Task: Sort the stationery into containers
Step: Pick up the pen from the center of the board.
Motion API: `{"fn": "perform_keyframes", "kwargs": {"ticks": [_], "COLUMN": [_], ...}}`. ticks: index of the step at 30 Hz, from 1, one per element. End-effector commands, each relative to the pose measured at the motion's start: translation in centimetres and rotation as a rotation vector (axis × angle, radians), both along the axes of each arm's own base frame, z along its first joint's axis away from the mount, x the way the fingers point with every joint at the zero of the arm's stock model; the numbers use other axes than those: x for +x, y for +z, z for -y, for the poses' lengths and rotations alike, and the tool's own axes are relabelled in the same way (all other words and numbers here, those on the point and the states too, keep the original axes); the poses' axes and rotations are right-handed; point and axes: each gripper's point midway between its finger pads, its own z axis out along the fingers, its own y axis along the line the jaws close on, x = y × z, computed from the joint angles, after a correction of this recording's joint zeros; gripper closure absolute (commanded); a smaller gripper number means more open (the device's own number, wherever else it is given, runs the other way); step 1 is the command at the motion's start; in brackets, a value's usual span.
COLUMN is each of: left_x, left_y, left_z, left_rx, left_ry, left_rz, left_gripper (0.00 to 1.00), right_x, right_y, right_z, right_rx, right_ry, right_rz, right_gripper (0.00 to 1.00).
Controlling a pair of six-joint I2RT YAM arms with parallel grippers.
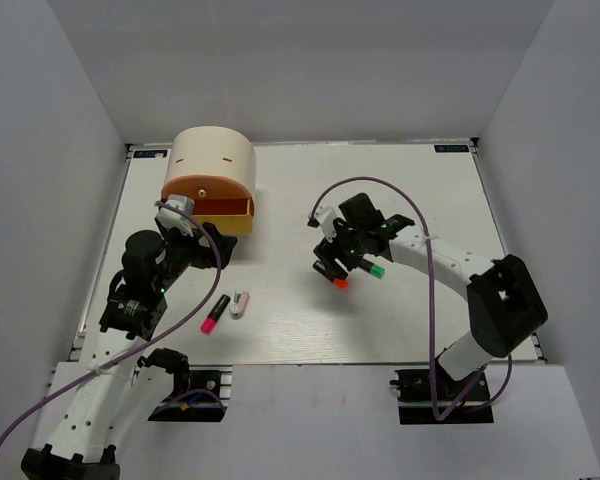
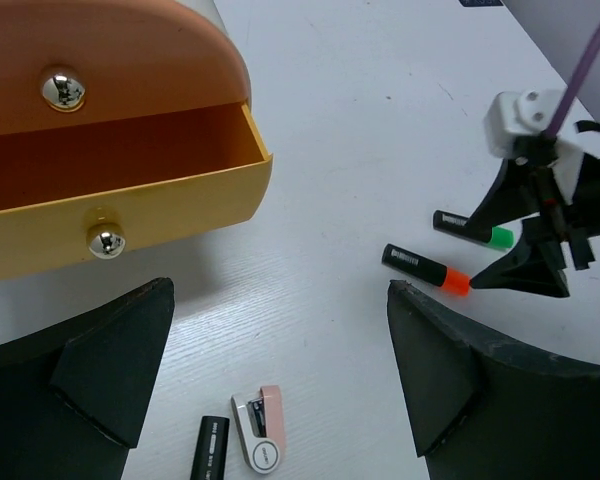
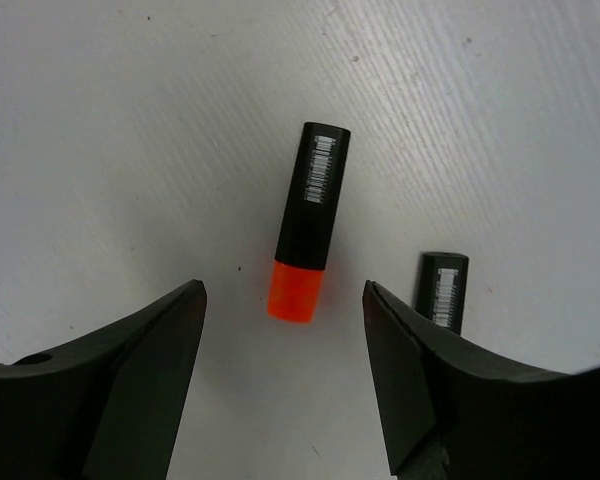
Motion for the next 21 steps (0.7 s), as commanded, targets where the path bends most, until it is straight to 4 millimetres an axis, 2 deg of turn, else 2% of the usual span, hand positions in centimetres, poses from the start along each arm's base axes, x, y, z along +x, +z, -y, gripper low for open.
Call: {"fn": "perform_keyframes", "kwargs": {"ticks": [1, 8, 10, 20, 21], "left_x": [-0.5, -1.2, -1.2, -1.3, -1.3], "left_y": [0.2, 1.5, 1.5, 1.5, 1.5], "left_z": [0.2, 0.0, 0.0, 0.1, 0.1], "left_rx": [0.017, 0.005, 0.005, 0.003, 0.003], "left_ry": [-0.028, -0.028, -0.028, -0.037, -0.037], "left_rz": [0.021, 0.07, 0.07, 0.07, 0.07], "left_gripper": [0.02, 0.02, 0.02, 0.03, 0.03], "right_x": [0.3, 0.8, 0.7, 1.0, 1.1], "right_y": [0.1, -2.3, -3.4, -6.2, -6.5], "right_z": [-1.2, -2.0, -1.9, -0.9, -0.8], "right_rx": [-0.029, -0.097, -0.129, -0.211, -0.219], "right_ry": [0.022, 0.021, 0.02, -0.003, -0.008], "right_rz": [0.0, -0.022, -0.044, -0.079, -0.083], "right_gripper": [0.32, 0.34, 0.34, 0.34, 0.36]}}
